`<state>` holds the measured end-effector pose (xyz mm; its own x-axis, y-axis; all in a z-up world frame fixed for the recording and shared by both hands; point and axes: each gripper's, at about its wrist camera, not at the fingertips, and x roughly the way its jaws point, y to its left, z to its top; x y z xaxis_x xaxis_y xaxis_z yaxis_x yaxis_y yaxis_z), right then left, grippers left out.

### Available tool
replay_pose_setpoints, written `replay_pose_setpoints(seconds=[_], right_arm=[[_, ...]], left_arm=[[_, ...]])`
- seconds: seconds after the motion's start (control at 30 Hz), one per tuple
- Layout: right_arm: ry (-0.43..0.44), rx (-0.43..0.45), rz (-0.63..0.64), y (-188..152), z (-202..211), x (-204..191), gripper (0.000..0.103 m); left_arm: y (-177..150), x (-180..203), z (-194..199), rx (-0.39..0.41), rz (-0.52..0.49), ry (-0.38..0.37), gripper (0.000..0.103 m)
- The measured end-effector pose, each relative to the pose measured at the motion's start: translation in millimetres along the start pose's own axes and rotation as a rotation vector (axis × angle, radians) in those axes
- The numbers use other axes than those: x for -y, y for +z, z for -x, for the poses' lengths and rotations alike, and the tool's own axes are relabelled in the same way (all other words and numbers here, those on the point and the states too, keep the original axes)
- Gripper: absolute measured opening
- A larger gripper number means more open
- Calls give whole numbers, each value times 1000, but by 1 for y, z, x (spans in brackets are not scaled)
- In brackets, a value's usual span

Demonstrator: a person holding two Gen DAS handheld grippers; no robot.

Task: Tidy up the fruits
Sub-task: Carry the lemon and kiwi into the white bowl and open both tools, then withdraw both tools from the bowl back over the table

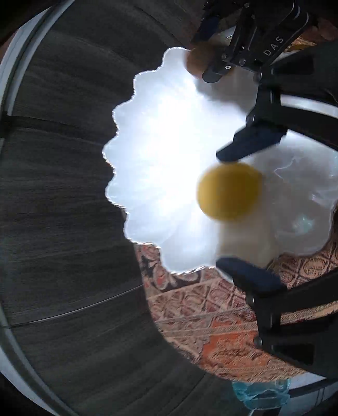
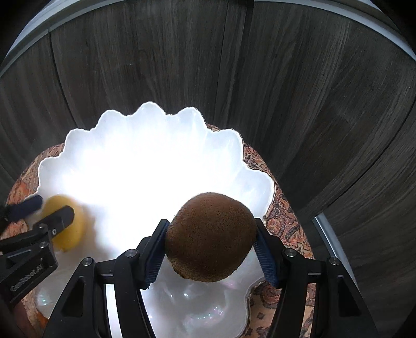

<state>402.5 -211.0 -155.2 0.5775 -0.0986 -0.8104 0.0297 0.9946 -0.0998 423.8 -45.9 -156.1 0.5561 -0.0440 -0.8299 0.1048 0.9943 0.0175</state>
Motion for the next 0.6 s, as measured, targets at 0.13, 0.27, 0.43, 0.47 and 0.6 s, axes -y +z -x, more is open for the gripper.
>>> replay_pose_setpoints(seconds=[0.13, 0.27, 0.43, 0.47, 0.6], right_arm=[[-42, 66, -6, 5, 18, 1, 90], [-52, 106, -15, 10, 36, 0, 93], [-44, 144, -36, 10, 60, 1, 93], [-45, 150, -39, 9, 64, 2, 93], [-38, 172, -51, 7, 89, 2, 93]], left_arm=[[3, -3, 10, 18, -11, 27, 83], [3, -6, 25, 43, 8, 31, 93], [3, -7, 48, 84, -1, 52, 99], [3, -7, 53, 90, -3, 56, 100], [1, -5, 79, 129, -17, 85, 102]])
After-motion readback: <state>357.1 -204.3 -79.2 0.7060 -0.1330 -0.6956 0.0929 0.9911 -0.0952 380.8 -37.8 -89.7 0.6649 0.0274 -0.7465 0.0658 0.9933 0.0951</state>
